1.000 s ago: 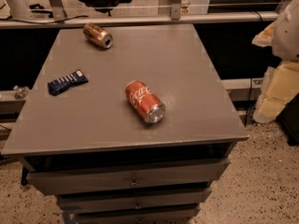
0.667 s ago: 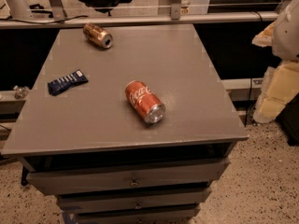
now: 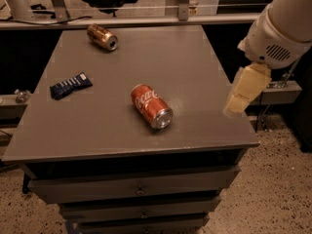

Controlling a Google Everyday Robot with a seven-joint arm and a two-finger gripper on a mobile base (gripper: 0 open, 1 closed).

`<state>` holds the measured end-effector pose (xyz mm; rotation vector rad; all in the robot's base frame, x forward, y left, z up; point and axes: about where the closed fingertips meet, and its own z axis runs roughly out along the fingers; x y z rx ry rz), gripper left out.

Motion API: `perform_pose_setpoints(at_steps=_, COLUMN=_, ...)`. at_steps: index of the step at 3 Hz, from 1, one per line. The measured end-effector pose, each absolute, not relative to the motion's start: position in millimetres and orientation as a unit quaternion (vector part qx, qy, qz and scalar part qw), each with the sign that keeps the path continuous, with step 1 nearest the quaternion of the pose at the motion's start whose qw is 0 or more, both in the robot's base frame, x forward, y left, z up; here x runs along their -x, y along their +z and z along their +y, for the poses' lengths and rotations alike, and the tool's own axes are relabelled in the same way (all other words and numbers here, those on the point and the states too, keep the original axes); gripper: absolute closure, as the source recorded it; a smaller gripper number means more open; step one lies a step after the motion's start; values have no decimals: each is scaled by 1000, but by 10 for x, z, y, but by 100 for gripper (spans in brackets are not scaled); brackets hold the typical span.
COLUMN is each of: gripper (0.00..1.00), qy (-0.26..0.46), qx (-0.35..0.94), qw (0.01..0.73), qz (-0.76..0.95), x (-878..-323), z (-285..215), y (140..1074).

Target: Place coke can upright

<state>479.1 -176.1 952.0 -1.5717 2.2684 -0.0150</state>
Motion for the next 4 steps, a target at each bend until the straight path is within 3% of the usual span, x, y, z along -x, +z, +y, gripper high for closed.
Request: perform_pose_setpoints(at_steps=4, gripper=0, qy=77, qx=385, qw=197, qz=898, x=-5504, z=-558, y=9056)
